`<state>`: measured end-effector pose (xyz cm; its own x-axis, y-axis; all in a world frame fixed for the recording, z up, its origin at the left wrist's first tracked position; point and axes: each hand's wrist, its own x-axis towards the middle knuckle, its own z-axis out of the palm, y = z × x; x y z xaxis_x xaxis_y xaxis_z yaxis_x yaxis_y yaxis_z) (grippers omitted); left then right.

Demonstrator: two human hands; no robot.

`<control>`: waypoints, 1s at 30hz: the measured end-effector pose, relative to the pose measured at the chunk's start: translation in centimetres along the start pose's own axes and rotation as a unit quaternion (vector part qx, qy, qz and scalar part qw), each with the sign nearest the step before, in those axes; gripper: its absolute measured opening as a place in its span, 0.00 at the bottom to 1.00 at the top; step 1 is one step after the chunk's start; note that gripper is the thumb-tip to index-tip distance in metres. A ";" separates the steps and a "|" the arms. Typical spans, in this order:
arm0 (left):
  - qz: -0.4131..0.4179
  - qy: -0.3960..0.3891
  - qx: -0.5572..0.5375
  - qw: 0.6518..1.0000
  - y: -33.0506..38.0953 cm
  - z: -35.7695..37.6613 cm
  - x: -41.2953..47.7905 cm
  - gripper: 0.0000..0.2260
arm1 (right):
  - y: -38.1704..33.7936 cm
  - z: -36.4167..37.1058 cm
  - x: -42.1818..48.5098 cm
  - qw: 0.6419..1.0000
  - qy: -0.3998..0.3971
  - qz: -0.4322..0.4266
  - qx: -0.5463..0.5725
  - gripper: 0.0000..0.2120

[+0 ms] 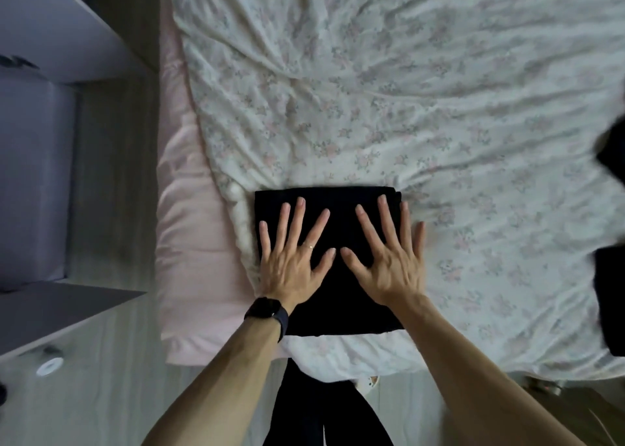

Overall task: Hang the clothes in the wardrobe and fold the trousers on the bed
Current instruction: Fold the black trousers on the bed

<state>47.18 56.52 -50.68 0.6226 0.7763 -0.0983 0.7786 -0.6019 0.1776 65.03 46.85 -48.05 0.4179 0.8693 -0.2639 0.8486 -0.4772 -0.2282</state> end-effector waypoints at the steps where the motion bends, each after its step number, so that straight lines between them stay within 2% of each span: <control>1: 0.002 0.009 0.001 1.000 -0.4 0.6 0.3 0.29 | 0.1 0.6 0.4 1.000 0.003 -0.003 0.002 0.36; 7: 0.008 -0.004 -0.034 0.999 -0.9 2.8 0.0 0.30 | 1.0 2.8 0.2 0.999 -0.018 0.016 0.022 0.37; 12: -0.021 -0.048 -0.017 0.998 -3.9 0.5 -2.0 0.28 | -0.4 1.6 -1.6 0.991 -0.034 0.121 0.033 0.35; 14: -0.027 -0.025 -0.011 0.999 -2.7 -0.9 -2.9 0.28 | -1.5 0.7 -3.0 0.996 0.021 0.091 0.015 0.33; 16: -0.014 -0.001 -0.019 1.000 -0.4 -1.6 -3.4 0.27 | -2.8 0.5 -3.8 0.999 0.051 0.012 0.006 0.32; 18: 0.012 0.000 -0.014 1.000 0.9 -1.7 -3.6 0.28 | -3.4 0.6 -3.6 0.997 0.040 -0.062 -0.007 0.31; 19: 0.014 -0.008 -0.012 1.000 0.9 -1.5 -3.3 0.28 | -3.2 0.6 -2.9 0.997 0.027 -0.071 -0.007 0.30; 30: 0.023 0.028 -0.016 0.999 -2.2 4.2 -1.0 0.29 | -1.2 5.5 0.6 0.996 0.079 -0.008 0.040 0.37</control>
<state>45.23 56.30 -55.12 0.6509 0.7584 -0.0338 0.7462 -0.6310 0.2123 62.48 47.21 -53.11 0.4567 0.8828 -0.1101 0.8291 -0.4673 -0.3070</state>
